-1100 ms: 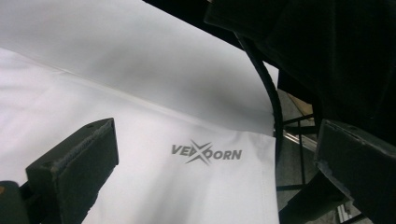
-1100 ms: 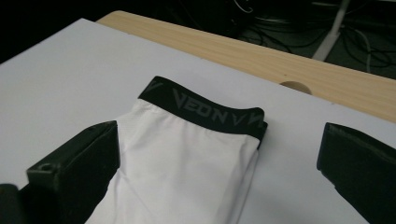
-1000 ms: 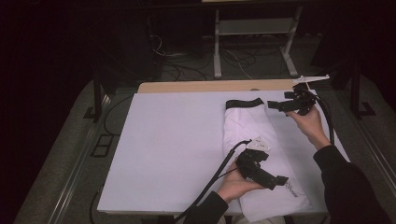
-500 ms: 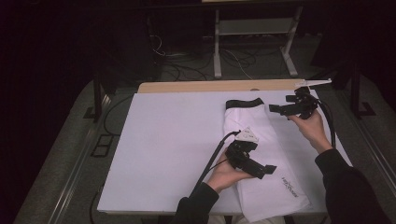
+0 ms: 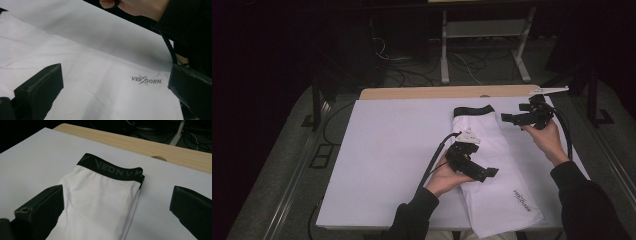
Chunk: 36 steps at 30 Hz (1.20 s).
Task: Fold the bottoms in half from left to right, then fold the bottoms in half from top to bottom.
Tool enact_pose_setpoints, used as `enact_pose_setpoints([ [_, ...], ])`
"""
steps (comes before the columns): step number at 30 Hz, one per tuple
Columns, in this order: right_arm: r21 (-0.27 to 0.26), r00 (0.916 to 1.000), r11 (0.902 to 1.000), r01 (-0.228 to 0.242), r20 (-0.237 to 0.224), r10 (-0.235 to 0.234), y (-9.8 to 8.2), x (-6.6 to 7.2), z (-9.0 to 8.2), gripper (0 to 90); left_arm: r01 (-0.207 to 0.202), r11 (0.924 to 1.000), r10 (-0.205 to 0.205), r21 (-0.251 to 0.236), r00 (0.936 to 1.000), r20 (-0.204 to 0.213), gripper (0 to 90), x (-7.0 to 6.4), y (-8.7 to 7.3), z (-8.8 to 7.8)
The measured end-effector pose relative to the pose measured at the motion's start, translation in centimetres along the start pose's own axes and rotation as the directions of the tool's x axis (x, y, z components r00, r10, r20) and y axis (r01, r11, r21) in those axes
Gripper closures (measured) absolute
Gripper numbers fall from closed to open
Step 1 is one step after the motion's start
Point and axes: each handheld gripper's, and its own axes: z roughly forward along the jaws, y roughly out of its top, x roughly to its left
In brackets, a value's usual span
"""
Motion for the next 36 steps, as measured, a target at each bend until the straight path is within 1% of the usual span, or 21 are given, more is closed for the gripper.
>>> enact_pose_setpoints([
  [5,0.003,1.0,1.0,0.006,-0.003,-0.006,0.0,0.2,0.0,0.0,-0.003,1.0,0.003,-0.001,0.9999,-0.015,0.0,1.1,0.4,-0.6],
  [8,0.004,0.9999,0.9999,0.009,-0.005,-0.009,-0.1,0.4,0.0,0.0,0.004,0.9999,-0.004,-0.011,0.9997,-0.026,0.0,1.8,0.5,-0.9],
  [13,0.01,0.9999,0.9999,0.009,-0.011,-0.009,-0.4,0.5,0.1,0.0,0.01,0.9999,-0.01,-0.01,0.9991,-0.042,0.0,3.1,0.6,-1.4],
  [15,0.013,0.9999,0.9999,0.008,-0.013,-0.008,-0.6,0.5,0.1,0.0,0.014,0.9998,-0.015,-0.017,0.9985,-0.052,0.0,3.8,0.8,-1.7],
  [19,0.015,0.9999,0.9999,0.003,-0.014,-0.003,-0.8,0.4,0.2,0.0,0.022,0.9992,-0.024,-0.033,0.9978,-0.062,0.0,4.5,1.1,-2.0],
  [20,0.018,0.9999,0.9998,-0.002,-0.014,0.002,-1.0,0.3,0.2,0.0,0.027,0.9989,-0.03,-0.038,0.9969,-0.073,0.0,5.0,1.2,-2.3],
  [22,0.017,0.9999,0.9999,-0.003,-0.013,0.003,-1.1,0.3,0.3,0.0,0.028,0.9989,-0.03,-0.038,0.9965,-0.077,0.0,5.2,1.3,-2.4],
  [24,0.022,0.9998,0.9997,-0.011,-0.014,0.011,-1.3,0.1,0.4,0.0,0.026,0.9987,-0.03,-0.045,0.995,-0.095,0.0,5.6,1.4,-2.6],
  [26,0.019,0.9998,0.9997,-0.014,-0.013,0.014,-1.4,0.0,0.4,0.0,0.034,0.9979,-0.039,-0.055,0.9939,-0.103,0.0,5.9,1.4,-2.8],
  [27,0.019,0.9998,0.9997,-0.014,-0.014,0.014,-1.5,0.0,0.4,0.0,0.034,0.9977,-0.04,-0.058,0.9924,-0.116,0.0,6.1,1.4,-2.9],
  [30,0.02,0.9998,0.9997,-0.016,-0.013,0.016,-1.6,-0.1,0.5,0.0,0.036,0.9981,-0.042,-0.051,0.9914,-0.124,0.0,6.4,1.3,-2.8],
  [36,0.018,0.9992,0.9993,-0.033,-0.022,0.033,-1.9,-0.3,0.9,0.0,0.056,0.9973,-0.062,-0.048,0.9891,-0.133,0.0,7.3,1.2,-2.2],
])
